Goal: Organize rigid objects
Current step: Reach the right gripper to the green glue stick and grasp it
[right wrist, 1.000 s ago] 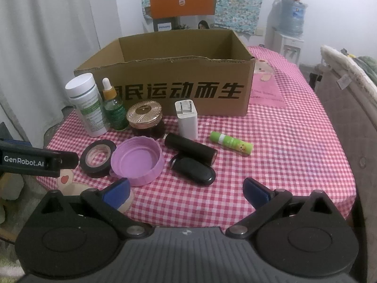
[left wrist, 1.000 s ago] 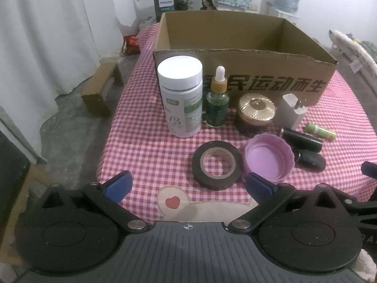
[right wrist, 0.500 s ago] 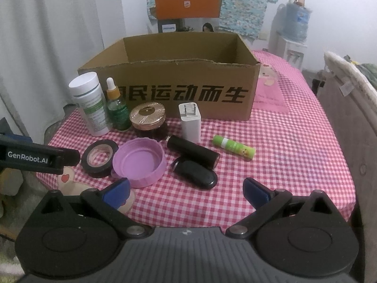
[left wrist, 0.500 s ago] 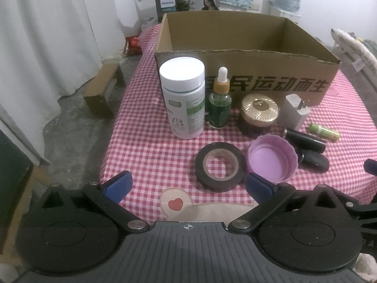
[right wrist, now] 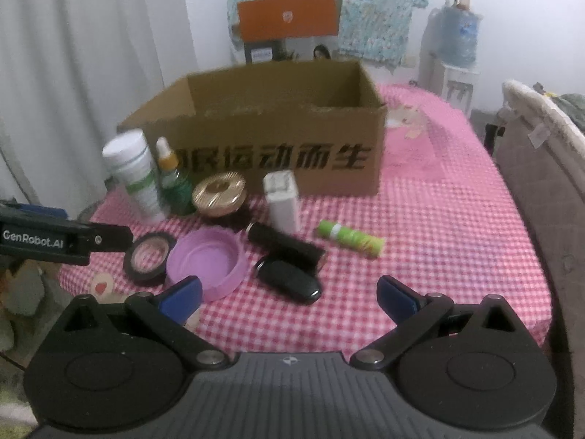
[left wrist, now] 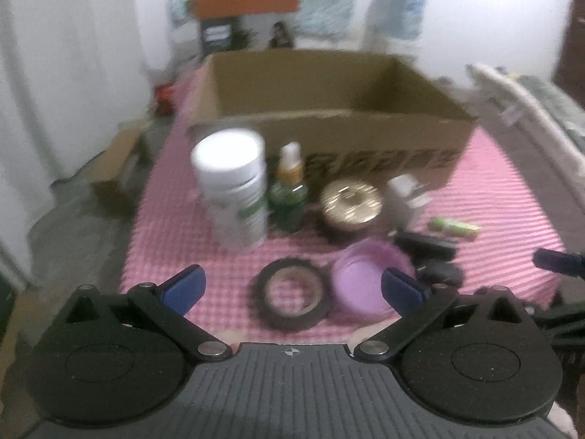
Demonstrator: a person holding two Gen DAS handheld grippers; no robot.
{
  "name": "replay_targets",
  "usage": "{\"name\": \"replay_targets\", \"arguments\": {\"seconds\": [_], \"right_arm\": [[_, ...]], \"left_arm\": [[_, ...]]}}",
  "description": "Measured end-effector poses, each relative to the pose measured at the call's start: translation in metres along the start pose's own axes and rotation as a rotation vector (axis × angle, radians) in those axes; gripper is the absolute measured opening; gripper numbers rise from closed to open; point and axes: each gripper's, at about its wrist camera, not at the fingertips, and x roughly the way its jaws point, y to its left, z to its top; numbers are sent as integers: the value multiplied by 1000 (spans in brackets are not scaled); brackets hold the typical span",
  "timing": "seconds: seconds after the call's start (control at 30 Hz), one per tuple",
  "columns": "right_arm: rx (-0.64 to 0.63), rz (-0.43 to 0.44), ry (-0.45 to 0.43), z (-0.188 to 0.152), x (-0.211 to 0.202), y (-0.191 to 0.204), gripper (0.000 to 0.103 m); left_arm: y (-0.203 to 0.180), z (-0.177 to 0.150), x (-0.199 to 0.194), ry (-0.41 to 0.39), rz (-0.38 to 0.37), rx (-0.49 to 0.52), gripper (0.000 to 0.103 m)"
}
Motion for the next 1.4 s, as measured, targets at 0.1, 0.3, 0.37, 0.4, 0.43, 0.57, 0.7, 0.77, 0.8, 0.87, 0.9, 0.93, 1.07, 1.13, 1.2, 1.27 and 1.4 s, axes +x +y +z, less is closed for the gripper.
{"name": "replay_targets", "arguments": {"seconds": [0.1,0.3,0.37,0.4,0.43,0.57,0.7,0.77,0.8,0.87,0.9,0.93,1.07,1.13,1.2,1.27,1.4], "right_arm": [[28,11,-55,5,-11,-20,103],[38,43,-84,25,-10,-56,101],[21,74,-61,35,1,-64,94],[9,88,-45,39,8,-67,87],[-4,96,-26,43,16,-67,76],[-103,138,70,53,51,-69,62],[-208,189,153,56,81,-63,41],[-248,198,189,56,94,-61,33],[-260,205,204,56,100,-62,28],[-264,216,237,55,110,-64,21],[-253,221,254,56,113,-66,19],[-241,226,258,56,113,-68,17],[-98,246,305,54,108,-88,16],[27,274,335,51,106,-104,16],[147,305,358,45,103,-117,16],[236,332,373,38,99,-127,16],[345,369,388,31,98,-137,16]], "left_arm": [[-11,7,1,-24,-64,65,103],[-37,21,7,-58,-212,171,98],[-46,24,12,-52,-245,212,92],[-51,25,16,-42,-267,232,91],[-56,26,19,-34,-285,248,84],[-75,26,33,14,-342,313,69],[-92,22,43,58,-372,364,59],[-98,22,47,72,-384,375,53],[-100,22,49,77,-389,379,53],[-103,22,54,89,-402,384,50],[-106,21,57,97,-409,386,49],[-107,22,59,105,-416,387,49],[-115,23,69,137,-453,392,49],[-120,23,74,155,-474,402,49],[-126,24,79,179,-497,409,49],[-131,24,85,207,-512,413,49],[-141,25,98,249,-517,420,49]]}}
